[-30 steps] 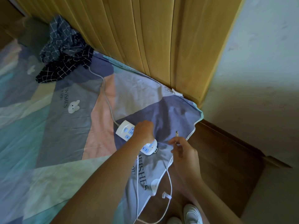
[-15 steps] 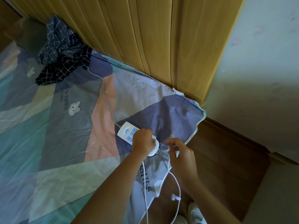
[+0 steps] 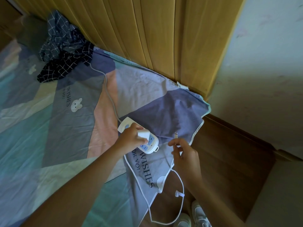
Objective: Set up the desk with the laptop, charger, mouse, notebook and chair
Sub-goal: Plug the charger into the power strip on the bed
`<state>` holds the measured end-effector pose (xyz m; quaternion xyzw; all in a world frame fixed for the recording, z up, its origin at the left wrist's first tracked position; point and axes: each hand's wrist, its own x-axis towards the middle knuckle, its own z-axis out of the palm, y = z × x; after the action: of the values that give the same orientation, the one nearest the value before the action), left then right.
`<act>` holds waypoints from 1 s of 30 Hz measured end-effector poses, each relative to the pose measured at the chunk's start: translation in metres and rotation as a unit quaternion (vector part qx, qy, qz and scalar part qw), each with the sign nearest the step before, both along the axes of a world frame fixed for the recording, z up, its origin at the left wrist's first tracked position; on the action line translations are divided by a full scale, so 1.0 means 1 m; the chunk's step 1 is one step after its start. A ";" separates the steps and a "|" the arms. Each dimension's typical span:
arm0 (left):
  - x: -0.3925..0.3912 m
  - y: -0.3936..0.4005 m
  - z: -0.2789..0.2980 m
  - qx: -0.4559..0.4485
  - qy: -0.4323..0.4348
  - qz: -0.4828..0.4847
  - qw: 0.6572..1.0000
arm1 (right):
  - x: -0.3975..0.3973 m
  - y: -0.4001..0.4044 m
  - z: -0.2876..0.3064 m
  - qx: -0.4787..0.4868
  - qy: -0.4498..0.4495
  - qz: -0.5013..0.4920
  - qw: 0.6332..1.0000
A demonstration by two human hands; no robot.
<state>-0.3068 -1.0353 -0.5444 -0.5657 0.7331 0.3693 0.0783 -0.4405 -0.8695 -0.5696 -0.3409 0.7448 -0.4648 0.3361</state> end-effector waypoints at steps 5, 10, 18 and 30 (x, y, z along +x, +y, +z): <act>0.021 0.002 0.001 -0.013 0.059 0.050 0.997 | 0.007 0.004 0.002 -0.005 0.007 0.012 1.000; 0.022 0.012 0.000 -0.036 0.033 -0.014 0.999 | 0.029 -0.016 -0.011 0.014 0.104 0.177 0.979; 0.010 0.002 0.000 -0.040 0.022 -0.048 0.998 | 0.041 -0.034 -0.042 0.099 0.183 0.219 0.953; 0.031 -0.003 0.007 -0.077 -0.015 -0.078 0.994 | 0.048 -0.039 -0.054 0.142 0.201 0.207 0.947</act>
<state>-0.2758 -1.0382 -0.5371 -0.5164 0.8003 0.2956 0.0740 -0.3920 -0.9081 -0.6240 -0.5230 0.7682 -0.1963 0.3128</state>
